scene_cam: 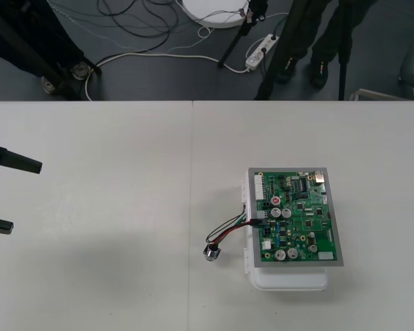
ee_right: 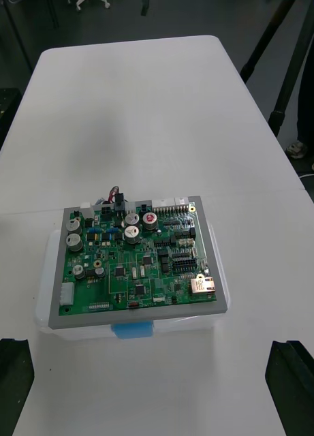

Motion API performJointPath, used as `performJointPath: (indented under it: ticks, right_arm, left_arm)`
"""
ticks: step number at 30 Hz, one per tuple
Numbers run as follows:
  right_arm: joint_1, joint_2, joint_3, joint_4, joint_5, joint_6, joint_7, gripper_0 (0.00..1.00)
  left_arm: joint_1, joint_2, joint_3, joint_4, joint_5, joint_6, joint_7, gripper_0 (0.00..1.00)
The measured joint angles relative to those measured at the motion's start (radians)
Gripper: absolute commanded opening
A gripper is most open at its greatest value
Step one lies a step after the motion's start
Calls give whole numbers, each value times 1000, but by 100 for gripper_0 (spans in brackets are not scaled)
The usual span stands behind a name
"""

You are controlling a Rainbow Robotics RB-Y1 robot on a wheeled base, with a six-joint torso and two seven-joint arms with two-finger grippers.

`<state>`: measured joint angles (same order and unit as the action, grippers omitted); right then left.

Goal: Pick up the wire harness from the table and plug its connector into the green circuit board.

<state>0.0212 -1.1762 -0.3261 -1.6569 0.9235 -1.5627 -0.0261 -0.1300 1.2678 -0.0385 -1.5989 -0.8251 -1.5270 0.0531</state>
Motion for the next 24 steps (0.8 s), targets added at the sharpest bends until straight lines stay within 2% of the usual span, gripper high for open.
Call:
performJointPath:
  ticks: [24]
  right_arm:
    - [8, -2, 0, 2, -1, 0, 0, 100]
  left_arm:
    - [0, 0, 0, 0, 0, 0, 0, 100]
